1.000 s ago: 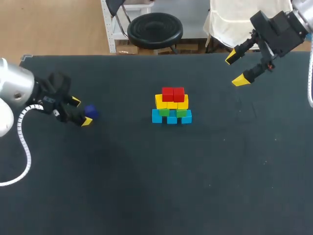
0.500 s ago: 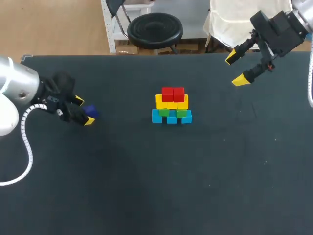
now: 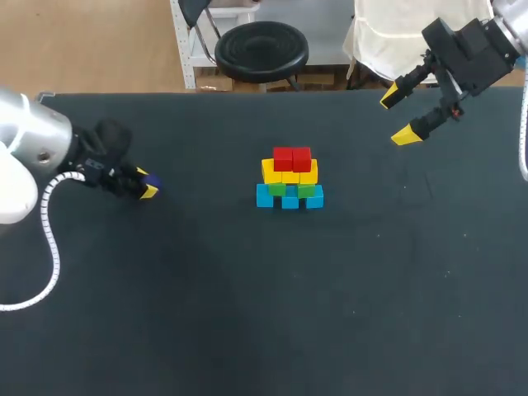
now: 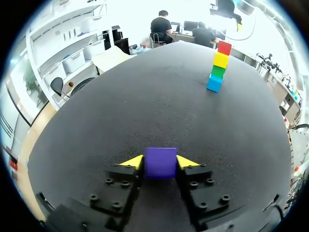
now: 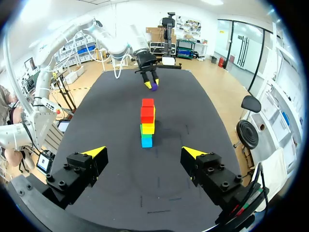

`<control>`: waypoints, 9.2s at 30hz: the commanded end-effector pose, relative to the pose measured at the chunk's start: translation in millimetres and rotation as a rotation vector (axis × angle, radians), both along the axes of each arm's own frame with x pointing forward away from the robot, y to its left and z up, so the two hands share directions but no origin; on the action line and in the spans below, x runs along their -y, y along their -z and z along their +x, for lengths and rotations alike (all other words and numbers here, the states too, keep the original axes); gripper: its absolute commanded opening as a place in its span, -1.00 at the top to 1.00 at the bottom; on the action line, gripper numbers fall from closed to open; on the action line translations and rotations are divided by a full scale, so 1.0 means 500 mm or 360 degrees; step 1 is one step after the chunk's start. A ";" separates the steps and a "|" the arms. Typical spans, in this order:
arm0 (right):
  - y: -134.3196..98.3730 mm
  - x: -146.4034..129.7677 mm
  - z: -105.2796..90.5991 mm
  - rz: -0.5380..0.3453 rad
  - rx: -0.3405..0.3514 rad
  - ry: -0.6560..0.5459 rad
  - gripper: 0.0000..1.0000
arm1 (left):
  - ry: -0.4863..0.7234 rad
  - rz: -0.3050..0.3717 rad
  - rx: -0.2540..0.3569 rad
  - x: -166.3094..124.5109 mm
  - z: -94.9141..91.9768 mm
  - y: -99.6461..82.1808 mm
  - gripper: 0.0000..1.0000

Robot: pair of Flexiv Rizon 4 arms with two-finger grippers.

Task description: Place the blue cubes, place green cubes on the blue cubes, place the yellow cubes on the green cubes, then place the red cubes on the yellow cubes, and place purple cube on the red cubes.

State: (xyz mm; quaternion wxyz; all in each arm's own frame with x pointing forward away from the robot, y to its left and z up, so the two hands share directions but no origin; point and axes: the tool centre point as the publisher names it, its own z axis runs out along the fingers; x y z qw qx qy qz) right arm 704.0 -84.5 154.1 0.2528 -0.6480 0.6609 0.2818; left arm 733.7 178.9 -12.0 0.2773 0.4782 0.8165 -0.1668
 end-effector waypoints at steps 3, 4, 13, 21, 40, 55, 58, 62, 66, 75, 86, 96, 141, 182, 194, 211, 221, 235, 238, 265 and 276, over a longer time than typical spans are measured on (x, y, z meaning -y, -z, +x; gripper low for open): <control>0.000 0.000 -0.001 0.0000 0.0001 0.0001 -1.00 | 0.0001 -0.0012 0.0020 -0.009 -0.013 -0.013 1.00; 0.000 0.000 -0.001 0.0000 0.0001 0.0001 -1.00 | 0.0002 -0.0013 0.0022 -0.010 -0.014 -0.014 0.82; 0.000 0.000 -0.001 0.0000 0.0001 0.0001 -1.00 | -0.0001 -0.0019 0.0042 -0.015 -0.021 -0.027 -1.00; 0.000 0.000 -0.001 0.0000 0.0001 0.0001 -1.00 | -0.0005 -0.0001 0.0030 -0.013 -0.017 -0.016 -1.00; 0.000 0.000 -0.001 0.0000 0.0001 0.0001 -1.00 | -0.0025 0.0008 0.0017 -0.026 -0.015 -0.012 0.09; 0.000 0.000 -0.001 0.0000 0.0001 0.0001 -1.00 | 0.0041 0.0038 -0.0009 -0.011 -0.030 -0.023 1.00; 0.000 0.000 -0.001 0.0000 0.0001 0.0001 -1.00 | 0.0081 0.0046 -0.0020 -0.002 -0.035 -0.049 1.00; 0.000 0.000 -0.001 0.0000 0.0001 0.0001 -1.00 | 0.0145 0.0039 0.0008 0.015 -0.044 -0.092 1.00; 0.000 0.000 -0.001 0.0000 0.0001 0.0001 -1.00 | 0.0213 0.0008 0.0015 0.034 -0.054 -0.130 1.00; 0.000 0.000 -0.001 0.0000 0.0001 0.0001 -1.00 | 0.0443 -0.0080 0.0067 0.081 -0.083 -0.194 1.00; 0.000 0.000 -0.001 0.0000 0.0001 0.0001 -1.00 | 0.0523 -0.0041 0.0153 0.114 -0.108 -0.245 1.00; 0.000 0.000 -0.001 0.0000 0.0001 0.0001 -1.00 | 0.0523 -0.0041 0.0153 0.114 -0.108 -0.245 1.00; 0.000 0.000 -0.001 0.0000 0.0001 0.0001 -1.00 | 0.0806 0.0032 0.0229 0.339 -0.156 -0.331 1.00; 0.000 0.000 -0.001 0.0000 0.0001 0.0001 -1.00 | 0.0889 0.0091 -0.0030 0.473 -0.082 -0.301 1.00; 0.000 0.000 -0.001 0.0000 0.0001 0.0001 -1.00 | 0.0878 0.0065 -0.0062 0.473 -0.077 -0.298 1.00; 0.000 0.000 -0.001 0.0000 0.0001 0.0001 -1.00 | 0.0832 0.0023 -0.0036 0.481 -0.049 -0.306 1.00; 0.000 0.000 -0.001 0.0000 0.0001 0.0001 -1.00 | 0.0796 -0.0038 -0.0117 0.486 -0.025 -0.277 1.00; 0.000 0.000 -0.001 0.0000 0.0001 0.0001 -1.00 | 0.0835 -0.0055 -0.0071 0.494 -0.018 -0.251 1.00; 0.000 0.000 -0.001 0.0000 0.0001 0.0001 -1.00 | 0.0824 -0.0035 -0.0067 0.491 -0.015 -0.248 1.00; 0.000 0.000 -0.001 0.0000 0.0001 0.0001 -1.00 | 0.0847 -0.0013 0.0029 0.490 -0.062 -0.261 1.00; 0.000 0.000 -0.001 0.0000 0.0001 0.0001 -1.00 | 0.0871 -0.0009 0.0039 0.502 -0.059 -0.259 1.00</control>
